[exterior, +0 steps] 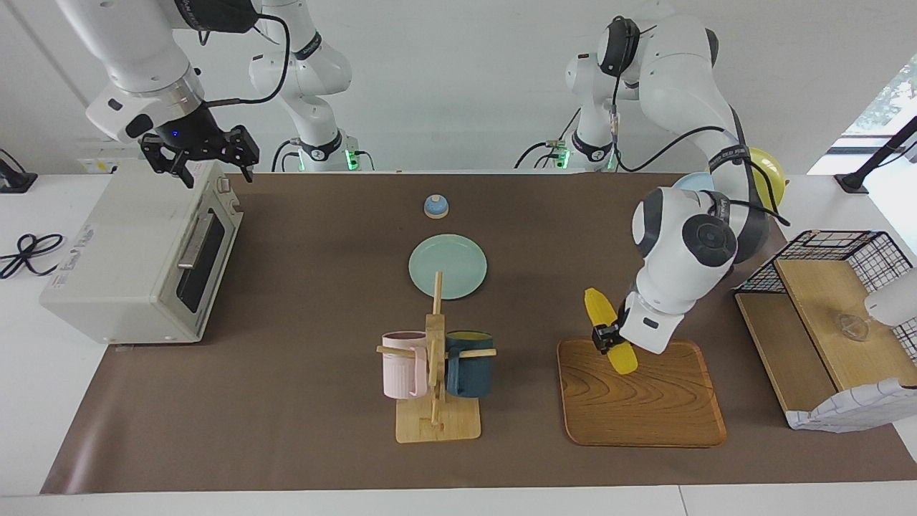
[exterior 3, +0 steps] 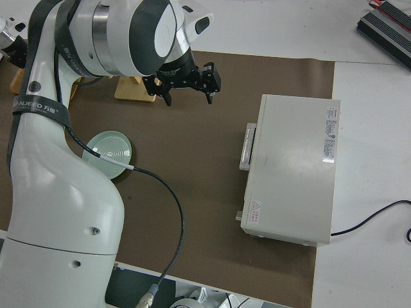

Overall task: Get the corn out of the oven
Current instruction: 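Carry the corn with the left gripper onto the wooden tray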

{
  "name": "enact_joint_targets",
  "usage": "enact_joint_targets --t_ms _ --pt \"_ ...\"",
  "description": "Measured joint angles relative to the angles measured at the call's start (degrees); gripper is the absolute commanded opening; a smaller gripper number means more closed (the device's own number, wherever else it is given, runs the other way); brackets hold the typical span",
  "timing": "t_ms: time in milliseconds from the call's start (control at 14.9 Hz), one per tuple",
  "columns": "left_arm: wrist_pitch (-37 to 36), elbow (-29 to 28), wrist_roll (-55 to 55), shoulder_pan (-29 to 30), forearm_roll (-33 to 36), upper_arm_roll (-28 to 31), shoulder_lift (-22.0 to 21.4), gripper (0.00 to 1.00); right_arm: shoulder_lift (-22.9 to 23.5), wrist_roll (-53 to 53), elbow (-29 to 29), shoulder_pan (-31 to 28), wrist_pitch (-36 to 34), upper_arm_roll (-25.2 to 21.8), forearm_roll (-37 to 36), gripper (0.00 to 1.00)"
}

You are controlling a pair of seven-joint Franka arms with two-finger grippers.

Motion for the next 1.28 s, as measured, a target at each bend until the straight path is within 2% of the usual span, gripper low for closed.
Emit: enact_joint_targets --t_ms 471,807,1076,1278 --pt "-0.9 4.0 1.0 1.2 0.0 -1.2 7.4 0.0 -0.9 3.0 0.0 -0.5 -0.5 -0.1 0.1 1.0" --pt "-0.9 5.7 1.0 1.0 0.0 -2.2 8.1 0.0 -1.0 3.1 -0.2 -3.0 -0.5 0.5 0.7 1.0" --pt "-0.9 11.7 1.0 1.1 0.0 -2.3 11.0 0.0 -1.0 3.2 -0.2 -4.0 -0.5 2.0 0.7 1.0" --pt "-0.9 13.7 1.0 1.1 0.0 -2.3 12.1 0.0 -1.0 3.2 -0.2 -4.0 -0.5 2.0 0.7 1.0"
